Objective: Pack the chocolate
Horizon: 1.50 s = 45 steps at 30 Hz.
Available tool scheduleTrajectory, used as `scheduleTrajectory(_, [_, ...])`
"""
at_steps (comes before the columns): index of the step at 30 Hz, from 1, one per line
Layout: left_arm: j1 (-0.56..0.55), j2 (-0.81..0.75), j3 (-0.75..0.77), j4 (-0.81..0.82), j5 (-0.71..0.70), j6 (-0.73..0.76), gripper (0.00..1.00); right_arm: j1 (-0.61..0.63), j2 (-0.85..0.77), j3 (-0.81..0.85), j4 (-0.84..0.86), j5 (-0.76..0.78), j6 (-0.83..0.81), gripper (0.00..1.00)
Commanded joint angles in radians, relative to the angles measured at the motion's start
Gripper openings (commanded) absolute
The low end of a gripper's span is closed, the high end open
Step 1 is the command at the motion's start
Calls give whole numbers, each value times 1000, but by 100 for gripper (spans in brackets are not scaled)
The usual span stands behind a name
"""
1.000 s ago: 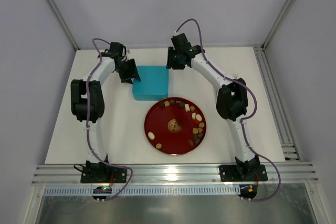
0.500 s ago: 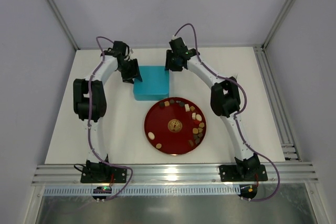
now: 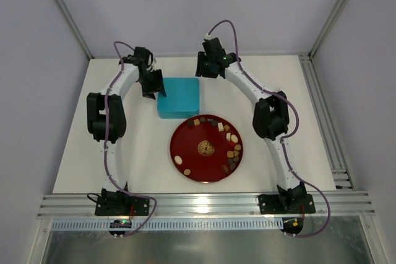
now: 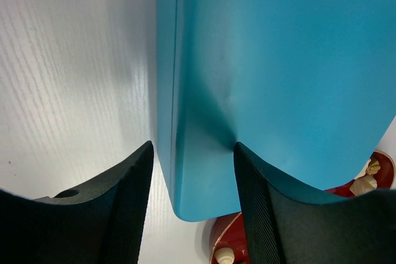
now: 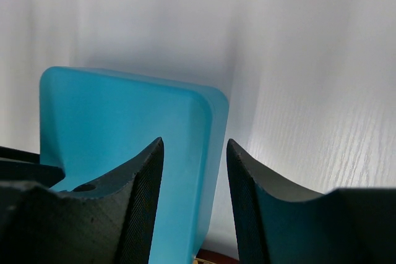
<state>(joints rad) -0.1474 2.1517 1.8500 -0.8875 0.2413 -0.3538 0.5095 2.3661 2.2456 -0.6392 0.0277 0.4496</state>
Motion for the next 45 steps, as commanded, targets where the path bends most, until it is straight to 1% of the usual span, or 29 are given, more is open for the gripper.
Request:
scheduleTrajectory(1, [12, 7, 49, -48, -39, 24, 55, 0, -108, -7, 41, -3, -22, 48])
scheduleTrajectory(8, [40, -16, 89, -15, -31, 7, 57, -6, -185, -67, 75, -15, -32, 49])
scheduleTrajectory(12, [48, -4, 123, 25, -22, -7, 57, -6, -215, -76, 65, -15, -49, 49])
scheduleTrajectory(14, [49, 7, 137, 71, -20, -17, 57, -6, -226, -84, 64, -15, -51, 49])
scheduleTrajectory(16, [51, 34, 155, 102, -42, -34, 57, -6, -240, -109, 67, -14, -51, 48])
scheduleTrajectory(19, [48, 105, 193, 105, -52, -40, 56, -8, -254, -139, 73, -15, -54, 49])
scheduleTrajectory(22, [43, 198, 248, 67, -50, -37, 55, -6, -260, -172, 79, -15, -57, 49])
scheduleTrajectory(23, [40, 220, 258, 36, -74, -27, 54, -5, -263, -190, 85, -15, -58, 49])
scheduleTrajectory(25, [31, 241, 250, 25, -71, -25, 54, -6, -266, -204, 90, -15, -60, 48])
scheduleTrajectory(28, [26, 215, 177, 79, -62, -34, 54, -6, -274, -222, 99, -15, -60, 48])
scheduleTrajectory(30, [26, 189, 163, 94, -63, -37, 54, -6, -278, -225, 101, -46, -60, 49])
scheduleTrajectory(33, [26, 159, 178, 94, -57, -37, 54, -6, -288, -219, 102, -46, -61, 48])
scheduleTrajectory(38, [32, 96, 245, 98, -43, -42, 56, -8, -304, -204, 98, -46, -68, 49])
scheduleTrajectory(41, [34, 37, 268, 102, -42, -45, 56, -8, -340, -230, 110, -41, -74, 48])
scheduleTrajectory(44, [32, -44, 241, 111, -20, -56, 56, -8, -398, -289, 140, -40, -74, 51])
scheduleTrajectory(45, [25, -68, 195, 119, -23, -59, 56, -9, -415, -308, 150, -41, -74, 52])
